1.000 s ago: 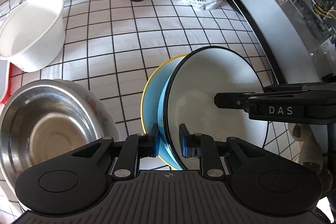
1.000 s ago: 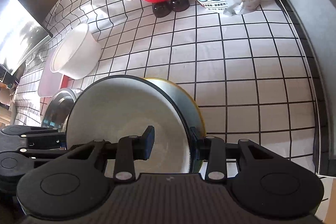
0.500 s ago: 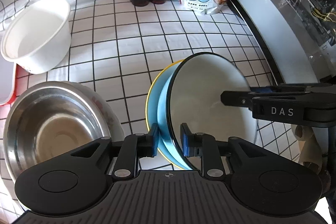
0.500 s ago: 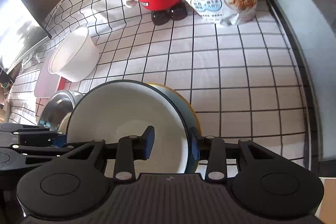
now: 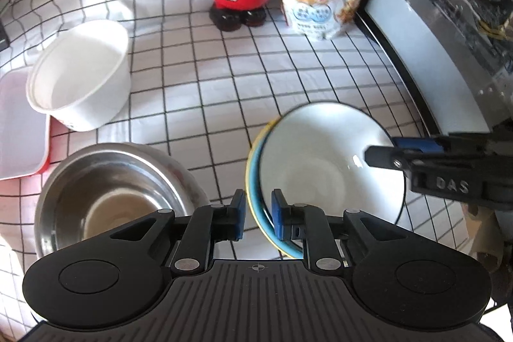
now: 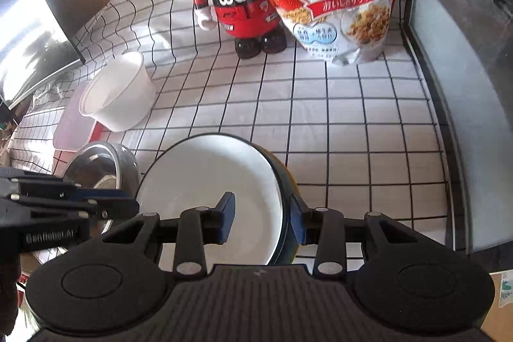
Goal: Organize plates and bowls
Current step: 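Lower the blue bowl into the yellow-rimmed bowl with both grippers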
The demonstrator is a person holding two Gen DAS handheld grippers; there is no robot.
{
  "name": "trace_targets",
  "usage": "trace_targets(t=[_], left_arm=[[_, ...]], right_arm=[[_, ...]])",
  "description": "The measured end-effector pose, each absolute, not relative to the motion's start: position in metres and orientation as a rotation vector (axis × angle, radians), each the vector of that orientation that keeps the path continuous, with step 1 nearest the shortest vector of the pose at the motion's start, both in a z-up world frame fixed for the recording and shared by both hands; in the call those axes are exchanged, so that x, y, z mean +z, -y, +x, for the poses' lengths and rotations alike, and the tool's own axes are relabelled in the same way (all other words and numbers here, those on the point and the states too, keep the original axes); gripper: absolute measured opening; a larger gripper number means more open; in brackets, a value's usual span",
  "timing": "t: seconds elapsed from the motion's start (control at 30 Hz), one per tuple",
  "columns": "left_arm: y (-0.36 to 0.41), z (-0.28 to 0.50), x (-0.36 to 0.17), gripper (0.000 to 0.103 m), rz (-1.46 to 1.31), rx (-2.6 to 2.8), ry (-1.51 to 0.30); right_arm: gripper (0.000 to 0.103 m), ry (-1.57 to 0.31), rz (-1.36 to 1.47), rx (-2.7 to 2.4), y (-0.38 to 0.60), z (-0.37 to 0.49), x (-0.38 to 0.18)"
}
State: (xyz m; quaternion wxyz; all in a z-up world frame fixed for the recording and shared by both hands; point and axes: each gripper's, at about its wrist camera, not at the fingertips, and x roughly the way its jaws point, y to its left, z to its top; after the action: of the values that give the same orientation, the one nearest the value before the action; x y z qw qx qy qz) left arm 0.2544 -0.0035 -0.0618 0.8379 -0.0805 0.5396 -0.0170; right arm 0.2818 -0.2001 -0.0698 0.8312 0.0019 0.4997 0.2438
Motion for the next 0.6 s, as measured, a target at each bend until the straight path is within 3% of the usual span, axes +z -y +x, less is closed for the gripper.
trace_targets(t=[0.17, 0.23, 0.3, 0.6], left_arm=[[-0.007, 0.258, -0.055, 0.02, -0.217, -0.045, -1.101], [-0.006, 0.26, -0.053, 0.02, -0.216, -0.064, -1.093], [-0.001, 0.263, -0.051, 0.02, -0.201, -0.092, -1.084], [0.019, 0.289, -0.072, 0.026, 0.006, -0.07, -1.115]], right_arm=[[0.038, -1.032, 0.006, 0.494, 0.207, 0.278, -0.065], [0.043, -1.034, 0.014, 0.486, 0.21, 0.278, -0.066], [0.054, -1.038, 0.019, 0.472, 0.212, 0.277, -0.068], [0.057, -1.106, 0.066, 0.457, 0.216, 0.277, -0.087]])
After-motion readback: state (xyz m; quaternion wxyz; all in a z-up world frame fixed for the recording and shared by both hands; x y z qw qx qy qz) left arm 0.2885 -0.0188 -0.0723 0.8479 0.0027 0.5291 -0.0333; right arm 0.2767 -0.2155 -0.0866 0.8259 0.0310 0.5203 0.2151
